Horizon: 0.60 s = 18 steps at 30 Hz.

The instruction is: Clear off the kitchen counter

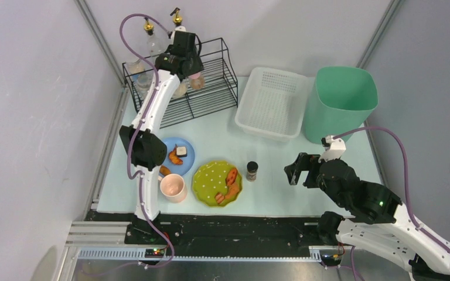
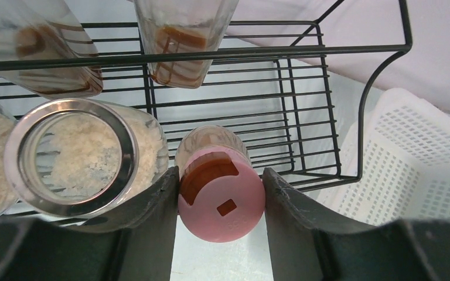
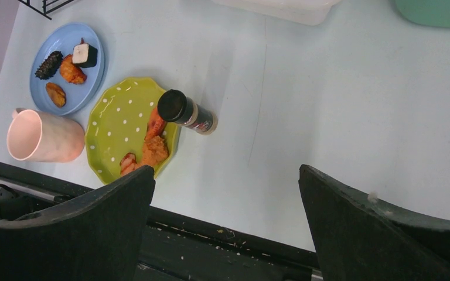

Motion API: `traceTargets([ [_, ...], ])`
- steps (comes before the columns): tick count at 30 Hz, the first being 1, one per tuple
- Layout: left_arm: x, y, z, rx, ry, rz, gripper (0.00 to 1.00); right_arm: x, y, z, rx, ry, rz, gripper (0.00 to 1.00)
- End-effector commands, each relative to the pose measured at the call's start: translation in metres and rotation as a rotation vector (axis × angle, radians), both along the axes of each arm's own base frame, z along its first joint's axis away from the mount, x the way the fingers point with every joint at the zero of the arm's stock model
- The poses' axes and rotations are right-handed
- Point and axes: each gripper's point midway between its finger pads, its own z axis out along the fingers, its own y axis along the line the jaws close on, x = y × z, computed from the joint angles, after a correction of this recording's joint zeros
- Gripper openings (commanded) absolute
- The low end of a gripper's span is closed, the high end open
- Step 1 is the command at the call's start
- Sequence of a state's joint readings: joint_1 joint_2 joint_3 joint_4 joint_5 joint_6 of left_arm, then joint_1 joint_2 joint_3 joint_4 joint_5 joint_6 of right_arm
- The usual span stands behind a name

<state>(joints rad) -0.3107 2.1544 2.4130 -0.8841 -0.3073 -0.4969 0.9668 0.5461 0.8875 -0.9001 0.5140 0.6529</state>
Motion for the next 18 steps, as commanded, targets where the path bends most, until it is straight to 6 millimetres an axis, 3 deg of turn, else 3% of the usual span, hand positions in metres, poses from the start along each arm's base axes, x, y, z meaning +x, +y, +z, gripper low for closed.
traceTargets([
  [1,0.010,0.004,0.014,0.014,-0.049,0.000,0.01,0.003,0.007,0.004,0.013,-0.018,0.014,0.98],
  [10,0.015,0.003,-0.006,0.028,-0.015,0.004,0.14,0.005,0.008,0.000,0.003,-0.015,0.016,0.98],
  [18,0.012,0.003,-0.007,0.040,-0.009,-0.011,0.53,0.004,0.008,0.000,0.008,-0.012,0.016,0.98],
])
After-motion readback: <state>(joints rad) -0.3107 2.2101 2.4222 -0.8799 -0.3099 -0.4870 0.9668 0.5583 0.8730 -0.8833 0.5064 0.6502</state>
